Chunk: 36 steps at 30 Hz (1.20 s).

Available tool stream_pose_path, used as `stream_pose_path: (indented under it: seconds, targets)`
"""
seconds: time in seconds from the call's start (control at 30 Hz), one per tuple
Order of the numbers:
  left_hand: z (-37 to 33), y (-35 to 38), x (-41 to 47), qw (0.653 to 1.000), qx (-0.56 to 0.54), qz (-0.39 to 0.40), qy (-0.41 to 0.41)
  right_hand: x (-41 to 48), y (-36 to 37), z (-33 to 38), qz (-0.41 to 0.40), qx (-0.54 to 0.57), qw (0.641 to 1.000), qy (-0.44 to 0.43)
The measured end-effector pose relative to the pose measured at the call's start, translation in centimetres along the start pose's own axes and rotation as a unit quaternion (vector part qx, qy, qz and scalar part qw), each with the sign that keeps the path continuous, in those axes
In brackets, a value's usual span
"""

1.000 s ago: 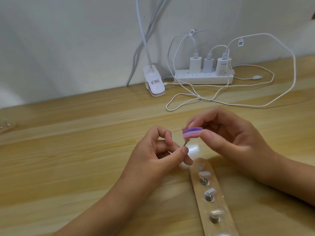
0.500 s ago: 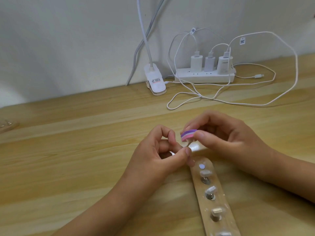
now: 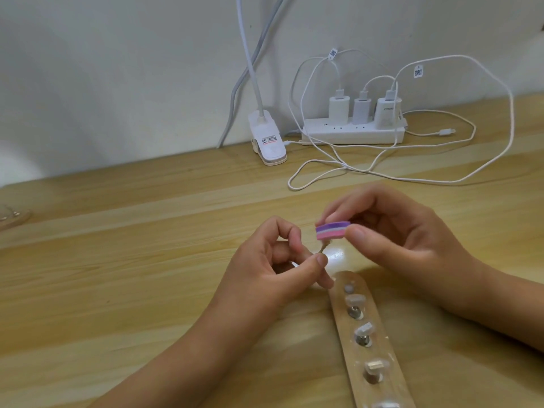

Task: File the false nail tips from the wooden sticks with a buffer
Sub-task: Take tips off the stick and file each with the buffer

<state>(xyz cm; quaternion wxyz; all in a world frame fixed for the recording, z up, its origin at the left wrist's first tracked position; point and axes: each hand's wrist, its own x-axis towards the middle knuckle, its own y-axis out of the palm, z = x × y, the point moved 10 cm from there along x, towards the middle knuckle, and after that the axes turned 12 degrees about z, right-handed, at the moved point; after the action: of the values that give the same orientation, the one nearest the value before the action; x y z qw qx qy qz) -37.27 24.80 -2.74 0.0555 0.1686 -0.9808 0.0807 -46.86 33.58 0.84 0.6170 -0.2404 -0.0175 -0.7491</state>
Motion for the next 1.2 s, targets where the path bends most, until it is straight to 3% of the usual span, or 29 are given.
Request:
stream_pose_path:
  seconds: [0.67, 0.77, 0.93, 1.2]
  targets:
    - [-0.3, 0.3, -0.1, 1.0, -0.002, 0.013, 0.002, 0.1, -0.1, -1.3, -0.001, 0.013, 0.999, 0.037]
    - [-0.3, 0.3, -0.1, 1.0, -0.008, 0.01, 0.001, 0.0, -0.5, -0.2, -0.025, 0.002, 1.0, -0.001]
    - [-0.2, 0.2, -0.2, 1.0, -0.022, 0.008, 0.001, 0.2, -0.5, -2.6, -0.008, -0.025, 0.997, 0.078]
    - [-0.4, 0.2, -0.1, 1.0, -0.014, 0.022, 0.0, 0.1, -1.3, -1.5, -0.044, 0.024, 0.998, 0.046]
